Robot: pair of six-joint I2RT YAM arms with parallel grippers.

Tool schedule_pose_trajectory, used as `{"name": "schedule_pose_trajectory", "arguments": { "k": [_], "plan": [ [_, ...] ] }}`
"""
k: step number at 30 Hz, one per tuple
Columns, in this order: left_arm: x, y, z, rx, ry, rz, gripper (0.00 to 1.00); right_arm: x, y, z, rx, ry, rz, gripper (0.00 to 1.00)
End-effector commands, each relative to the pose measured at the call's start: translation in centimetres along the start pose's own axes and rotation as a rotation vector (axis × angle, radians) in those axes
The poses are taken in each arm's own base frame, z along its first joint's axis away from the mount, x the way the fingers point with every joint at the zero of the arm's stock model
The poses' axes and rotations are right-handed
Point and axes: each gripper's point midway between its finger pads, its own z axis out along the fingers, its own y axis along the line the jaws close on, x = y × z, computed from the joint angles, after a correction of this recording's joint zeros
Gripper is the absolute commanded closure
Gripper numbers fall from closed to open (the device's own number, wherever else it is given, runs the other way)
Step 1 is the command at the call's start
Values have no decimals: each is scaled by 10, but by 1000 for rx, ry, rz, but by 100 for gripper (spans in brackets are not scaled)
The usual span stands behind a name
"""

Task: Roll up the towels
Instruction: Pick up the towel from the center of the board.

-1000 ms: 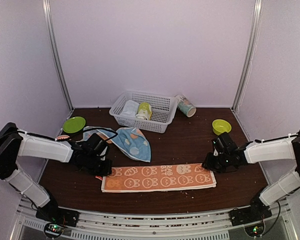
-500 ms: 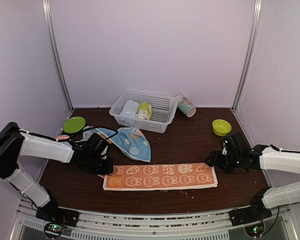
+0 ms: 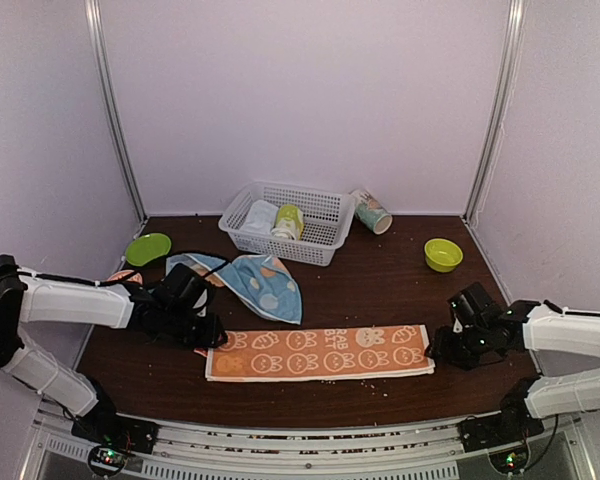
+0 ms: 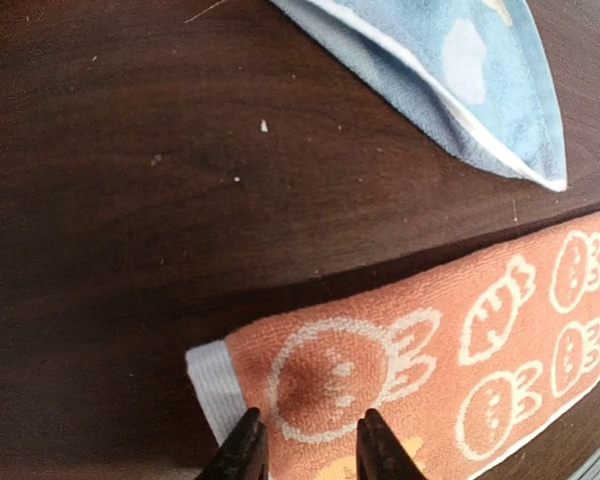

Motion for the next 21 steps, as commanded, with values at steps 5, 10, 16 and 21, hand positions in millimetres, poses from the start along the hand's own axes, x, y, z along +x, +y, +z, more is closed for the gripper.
{"name": "schedule_pose_trajectory", "arguments": {
  "k": [5, 10, 16, 21],
  "plan": [
    [-14, -12, -19, 52, -50, 21, 67, 25, -6, 14, 50, 115, -6, 67],
    [-22, -14, -34, 56, -88, 31, 67, 36, -9, 20, 55, 145, -2, 83],
    [-26, -14, -42, 51, -106, 39, 66, 15, -7, 5, 68, 42, 6, 100],
    [-31, -18, -47, 68, -125, 38, 67, -38, 1, -35, 111, -135, -44, 100]
  ]
}}
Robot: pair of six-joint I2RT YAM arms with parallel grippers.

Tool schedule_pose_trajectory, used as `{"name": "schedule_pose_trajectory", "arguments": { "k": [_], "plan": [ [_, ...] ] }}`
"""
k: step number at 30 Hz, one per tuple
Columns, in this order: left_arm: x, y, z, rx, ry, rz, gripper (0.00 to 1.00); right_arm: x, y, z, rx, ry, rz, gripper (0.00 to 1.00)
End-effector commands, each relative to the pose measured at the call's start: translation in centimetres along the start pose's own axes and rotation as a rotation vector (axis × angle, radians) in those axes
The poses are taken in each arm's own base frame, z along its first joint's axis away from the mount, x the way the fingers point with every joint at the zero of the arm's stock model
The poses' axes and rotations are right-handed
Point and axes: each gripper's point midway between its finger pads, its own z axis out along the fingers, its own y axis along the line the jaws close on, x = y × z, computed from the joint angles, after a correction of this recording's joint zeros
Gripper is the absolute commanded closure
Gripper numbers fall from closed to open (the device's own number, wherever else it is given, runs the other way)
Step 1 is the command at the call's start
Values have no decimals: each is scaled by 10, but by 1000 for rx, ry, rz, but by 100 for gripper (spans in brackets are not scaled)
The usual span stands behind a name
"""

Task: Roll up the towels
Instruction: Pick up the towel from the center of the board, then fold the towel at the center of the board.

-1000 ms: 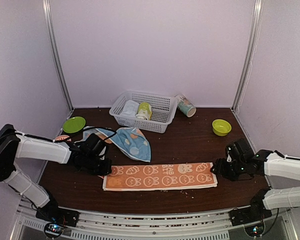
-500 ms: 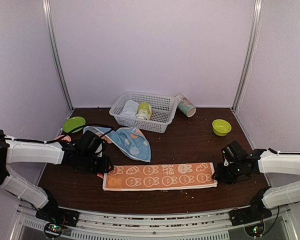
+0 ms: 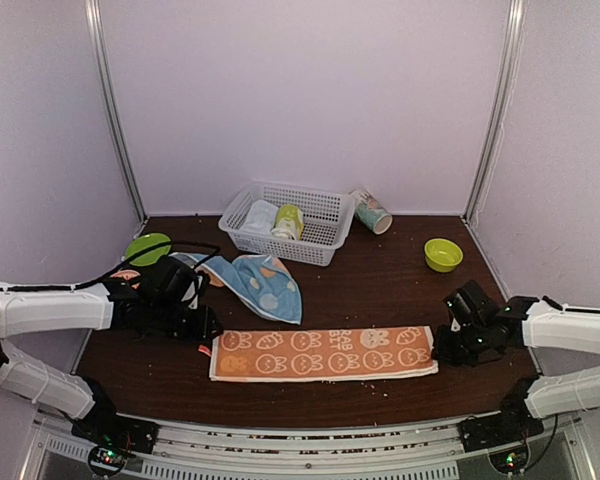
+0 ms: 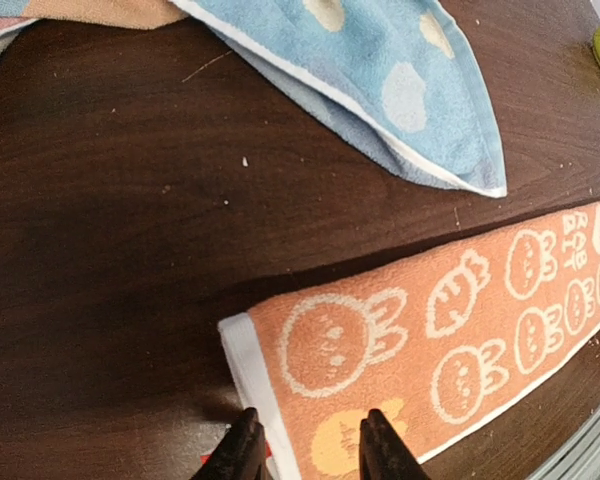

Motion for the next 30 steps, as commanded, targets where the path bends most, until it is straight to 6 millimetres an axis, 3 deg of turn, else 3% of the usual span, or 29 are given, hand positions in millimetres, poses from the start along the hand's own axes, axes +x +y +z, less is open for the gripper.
{"name": "schedule_pose_trajectory", "arguments": {
  "k": [1, 9, 14, 18, 24, 27, 30],
  "plan": [
    [-20, -9, -11, 23, -58, 11, 67, -45, -6, -36, 95, -149, -51, 100],
    [-14, -9, -5, 30, -37, 4, 67, -78, 5, -80, 122, -257, -270, 100],
    [-11, -10, -3, 38, -27, -15, 67, -84, 37, -99, 3, -284, -341, 100],
    [-9, -9, -3, 38, -29, -26, 67, -81, 74, -111, -92, -289, -387, 100],
    [-7, -9, -4, 47, -38, -41, 68, -64, 131, -112, -217, -270, -407, 100],
    [-5, -7, -6, 47, -42, -41, 68, -52, 168, -107, -287, -264, -425, 100],
    [-2, -4, -9, 44, -45, -43, 68, -24, 206, -95, -352, -221, -477, 100]
  ]
}}
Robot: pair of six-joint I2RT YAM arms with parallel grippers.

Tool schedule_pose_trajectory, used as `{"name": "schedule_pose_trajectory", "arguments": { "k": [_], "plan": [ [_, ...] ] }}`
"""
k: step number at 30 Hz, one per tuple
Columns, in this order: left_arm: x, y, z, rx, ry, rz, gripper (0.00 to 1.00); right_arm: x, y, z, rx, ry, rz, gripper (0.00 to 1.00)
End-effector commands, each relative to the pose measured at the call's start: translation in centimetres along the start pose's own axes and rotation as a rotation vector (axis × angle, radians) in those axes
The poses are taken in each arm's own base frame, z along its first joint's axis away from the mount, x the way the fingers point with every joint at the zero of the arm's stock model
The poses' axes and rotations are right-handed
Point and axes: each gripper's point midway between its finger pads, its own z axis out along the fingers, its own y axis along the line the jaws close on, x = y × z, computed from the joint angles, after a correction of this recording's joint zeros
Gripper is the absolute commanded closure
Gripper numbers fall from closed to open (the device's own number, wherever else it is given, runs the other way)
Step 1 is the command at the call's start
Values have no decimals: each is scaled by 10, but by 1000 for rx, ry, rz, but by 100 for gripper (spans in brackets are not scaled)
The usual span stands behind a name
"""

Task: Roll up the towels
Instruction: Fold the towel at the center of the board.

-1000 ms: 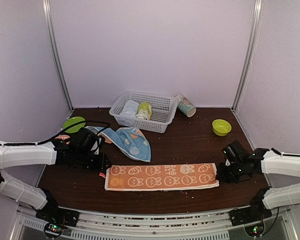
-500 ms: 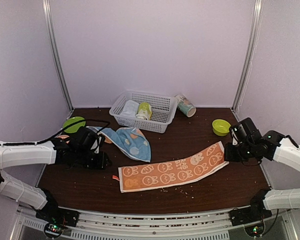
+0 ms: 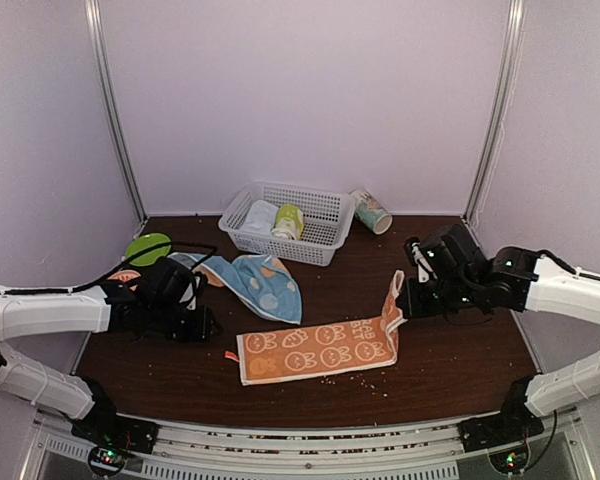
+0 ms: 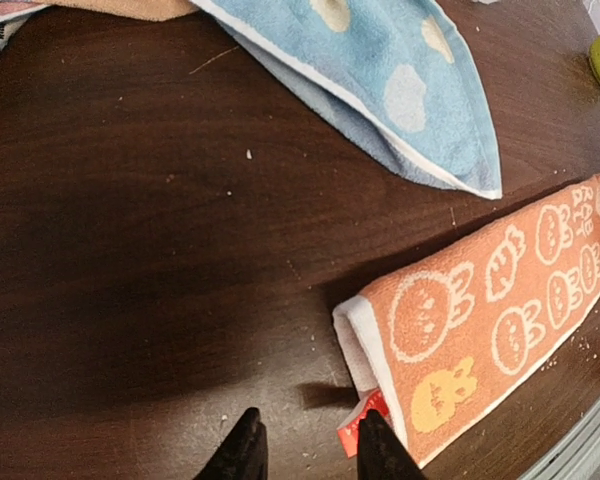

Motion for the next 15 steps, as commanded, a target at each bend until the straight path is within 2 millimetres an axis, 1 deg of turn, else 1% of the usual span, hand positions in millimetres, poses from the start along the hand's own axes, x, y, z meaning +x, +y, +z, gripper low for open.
{"name": "schedule_pose_trajectory", "arguments": {
  "k": [1, 3, 7, 11, 15],
  "plan": [
    [-4, -4, -9, 33, -44, -7, 68, -6, 69, 17, -138, -26, -1, 100],
    [-3, -2, -12, 31, -50, -9, 68, 0, 89, 29, -154, 4, -19, 100],
    [-1, 3, -19, 23, -66, -11, 68, 7, 126, 44, -199, 28, -47, 100],
    [2, 7, -24, 16, -73, -13, 68, 11, 151, 57, -216, 56, -79, 100],
    [5, 10, -26, 12, -81, -16, 68, 16, 168, 66, -233, 76, -96, 100]
  ]
}}
